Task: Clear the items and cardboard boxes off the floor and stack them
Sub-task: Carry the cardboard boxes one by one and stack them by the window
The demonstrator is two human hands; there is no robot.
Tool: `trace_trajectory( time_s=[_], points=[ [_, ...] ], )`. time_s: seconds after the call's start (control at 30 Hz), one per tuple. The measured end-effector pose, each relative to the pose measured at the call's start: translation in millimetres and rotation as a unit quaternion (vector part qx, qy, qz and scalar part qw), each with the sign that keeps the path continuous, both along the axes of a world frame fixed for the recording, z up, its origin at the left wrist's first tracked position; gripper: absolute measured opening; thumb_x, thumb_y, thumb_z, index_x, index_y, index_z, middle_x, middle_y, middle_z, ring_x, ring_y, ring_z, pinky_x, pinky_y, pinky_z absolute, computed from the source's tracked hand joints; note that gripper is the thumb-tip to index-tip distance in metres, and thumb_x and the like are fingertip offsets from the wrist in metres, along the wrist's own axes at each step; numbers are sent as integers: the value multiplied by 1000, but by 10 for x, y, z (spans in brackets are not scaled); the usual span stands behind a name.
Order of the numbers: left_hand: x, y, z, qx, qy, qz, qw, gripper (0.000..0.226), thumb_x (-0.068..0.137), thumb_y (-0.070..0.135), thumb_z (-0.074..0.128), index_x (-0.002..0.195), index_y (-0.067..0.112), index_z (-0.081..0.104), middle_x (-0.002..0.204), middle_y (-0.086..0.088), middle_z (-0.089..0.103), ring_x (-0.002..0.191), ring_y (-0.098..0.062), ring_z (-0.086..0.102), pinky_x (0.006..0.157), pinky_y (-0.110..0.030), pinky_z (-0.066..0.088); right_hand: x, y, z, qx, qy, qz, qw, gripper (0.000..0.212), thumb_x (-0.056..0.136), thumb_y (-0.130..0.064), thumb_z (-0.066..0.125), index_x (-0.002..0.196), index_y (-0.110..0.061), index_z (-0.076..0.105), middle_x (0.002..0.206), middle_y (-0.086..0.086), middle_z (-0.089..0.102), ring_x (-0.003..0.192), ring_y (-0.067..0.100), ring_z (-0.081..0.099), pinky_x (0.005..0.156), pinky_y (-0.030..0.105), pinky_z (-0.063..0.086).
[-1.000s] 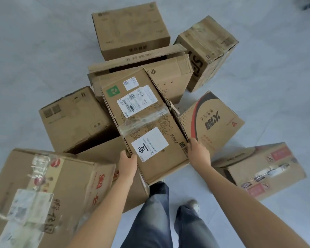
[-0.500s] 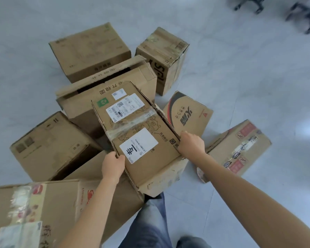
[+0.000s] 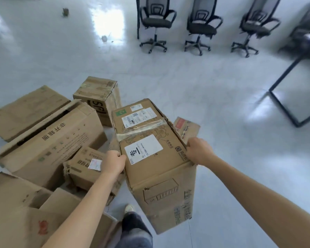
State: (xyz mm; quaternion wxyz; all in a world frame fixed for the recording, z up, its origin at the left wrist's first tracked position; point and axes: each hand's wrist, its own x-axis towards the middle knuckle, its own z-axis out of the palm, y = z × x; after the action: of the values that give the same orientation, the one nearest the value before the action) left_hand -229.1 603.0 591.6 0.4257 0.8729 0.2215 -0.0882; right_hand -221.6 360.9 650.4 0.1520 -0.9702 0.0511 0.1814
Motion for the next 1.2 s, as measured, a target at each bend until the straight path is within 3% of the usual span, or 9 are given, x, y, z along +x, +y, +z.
trace_trajectory(
  time_s=[0.1, 0.2, 0.37, 0.43, 0.53, 0.83, 1.03, 1.13, 1.2],
  points=[
    [-166, -564, 284, -7, -32, -64, 997, 41, 79, 0, 53, 47, 12, 31, 48, -5, 31, 49, -20, 27, 53, -29, 17, -499, -602, 225, 3, -44, -58, 997, 16, 80, -3, 44, 65, -8, 41, 64, 3, 43, 69, 26, 45, 48, 25, 30],
    [-319, -1235, 451, -71, -26, -112, 991, 27, 74, 2, 58, 52, 7, 43, 54, -8, 44, 57, -21, 41, 55, -24, 32, -1036, -1234, 354, -9, -59, -136, 989, 16, 76, 0, 44, 63, -7, 40, 59, 4, 41, 66, 27, 44, 49, 25, 31],
    [-672, -2554, 424, -118, 49, -224, 966, 22, 75, -3, 61, 62, 3, 45, 68, -13, 51, 58, -23, 48, 52, -28, 42, -2068, -2138, 402, -32, -50, -279, 959, 21, 75, 3, 43, 58, -8, 36, 57, 5, 39, 59, 25, 42, 49, 26, 31],
    [-858, -3146, 427, -146, 91, -289, 942, 20, 76, -11, 58, 63, 0, 48, 68, -13, 55, 51, -24, 53, 47, -29, 51, -2484, -2511, 441, -53, -47, -337, 939, 26, 76, 3, 44, 56, -10, 33, 57, 4, 37, 53, 21, 38, 46, 25, 27],
    [-1231, -4007, 536, -177, 129, -369, 903, 19, 76, -17, 55, 65, -3, 48, 64, -11, 55, 46, -23, 56, 33, -28, 49, -3076, -3076, 579, -94, -45, -417, 903, 25, 77, 2, 45, 56, -10, 35, 58, 4, 39, 54, 19, 37, 46, 25, 26],
    [-2307, -6282, 808, -165, 181, -583, 775, 7, 83, -9, 50, 80, -3, 51, 69, -13, 57, 52, -26, 58, 37, -30, 53, -4532, -4430, 1112, -180, 44, -582, 792, 23, 81, -5, 47, 61, -13, 40, 67, 3, 44, 77, 26, 49, 63, 27, 35],
    [-2835, -7529, 1001, -178, 243, -658, 691, 6, 84, -10, 47, 87, -5, 50, 83, -18, 61, 58, -31, 62, 45, -35, 56, -5100, -5273, 1434, -202, 95, -651, 725, 29, 85, -4, 43, 59, -14, 33, 62, 2, 37, 56, 16, 36, 48, 24, 24],
    [-3068, -8066, 1077, -181, 262, -687, 653, 17, 82, -12, 46, 98, -7, 51, 87, -21, 62, 58, -32, 62, 50, -37, 58, -5357, -5656, 1540, -215, 105, -682, 691, 28, 87, -7, 44, 61, -15, 34, 64, 1, 39, 58, 17, 38, 50, 25, 27],
    [-3241, -8377, 1138, -175, 268, -702, 636, 14, 82, -12, 46, 94, -6, 51, 87, -21, 61, 58, -31, 61, 48, -36, 57, -5531, -5884, 1558, -223, 110, -699, 671, 24, 87, -11, 46, 65, -15, 38, 66, 0, 44, 61, 17, 43, 51, 26, 30]
  ],
)
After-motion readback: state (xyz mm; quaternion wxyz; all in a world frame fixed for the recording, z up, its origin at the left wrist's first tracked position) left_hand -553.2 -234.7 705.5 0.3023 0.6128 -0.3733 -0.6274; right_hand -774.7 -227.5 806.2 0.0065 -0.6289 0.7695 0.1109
